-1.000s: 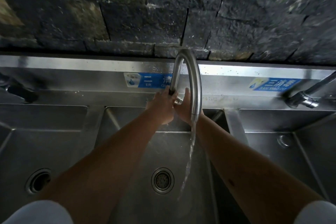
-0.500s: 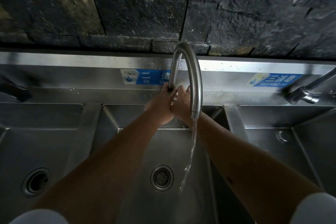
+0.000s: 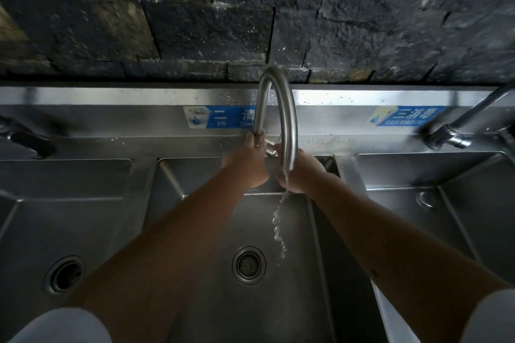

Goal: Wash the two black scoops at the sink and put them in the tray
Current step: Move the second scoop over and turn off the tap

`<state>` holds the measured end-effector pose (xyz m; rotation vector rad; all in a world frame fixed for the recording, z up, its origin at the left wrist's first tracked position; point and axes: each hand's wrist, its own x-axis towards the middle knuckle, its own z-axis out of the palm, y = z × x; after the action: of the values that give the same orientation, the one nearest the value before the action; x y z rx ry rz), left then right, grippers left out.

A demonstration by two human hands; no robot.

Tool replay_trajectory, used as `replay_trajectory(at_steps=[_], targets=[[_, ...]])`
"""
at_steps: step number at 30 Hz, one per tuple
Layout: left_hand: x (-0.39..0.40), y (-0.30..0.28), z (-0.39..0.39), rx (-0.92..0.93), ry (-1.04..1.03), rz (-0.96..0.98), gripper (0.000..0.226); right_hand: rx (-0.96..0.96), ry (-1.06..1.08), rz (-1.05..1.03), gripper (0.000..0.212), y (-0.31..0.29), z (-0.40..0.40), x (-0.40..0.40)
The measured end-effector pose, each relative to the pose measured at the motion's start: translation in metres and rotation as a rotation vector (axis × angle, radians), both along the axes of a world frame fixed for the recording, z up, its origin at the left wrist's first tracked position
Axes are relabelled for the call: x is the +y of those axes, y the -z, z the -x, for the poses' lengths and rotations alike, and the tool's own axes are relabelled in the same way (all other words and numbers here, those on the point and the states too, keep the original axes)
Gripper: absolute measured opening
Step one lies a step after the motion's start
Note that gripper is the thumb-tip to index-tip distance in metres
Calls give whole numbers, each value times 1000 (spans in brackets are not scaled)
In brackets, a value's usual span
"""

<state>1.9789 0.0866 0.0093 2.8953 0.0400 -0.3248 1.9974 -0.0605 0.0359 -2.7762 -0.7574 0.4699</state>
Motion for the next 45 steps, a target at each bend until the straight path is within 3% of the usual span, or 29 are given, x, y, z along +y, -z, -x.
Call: replay_trajectory(at_steps=[4, 12, 22, 30, 36, 45], targets=[[-20, 4, 67, 56, 8, 21, 74, 68, 59, 27, 64, 5, 40, -18], [-41, 21, 191, 69, 39, 0, 80, 111, 84, 11, 86, 13, 143, -59], [-48, 18, 260, 50, -44, -5, 87, 153, 74, 242, 111, 52, 240, -97], [-68, 27, 278, 125, 12, -20, 88, 196, 121, 238, 113, 59, 265, -123], [-101, 30, 261, 112, 34, -10, 88, 228, 214, 198, 99, 56, 258, -160], [-243, 33, 198, 166, 192, 70, 88, 286, 439, 92, 77, 66, 221, -278]])
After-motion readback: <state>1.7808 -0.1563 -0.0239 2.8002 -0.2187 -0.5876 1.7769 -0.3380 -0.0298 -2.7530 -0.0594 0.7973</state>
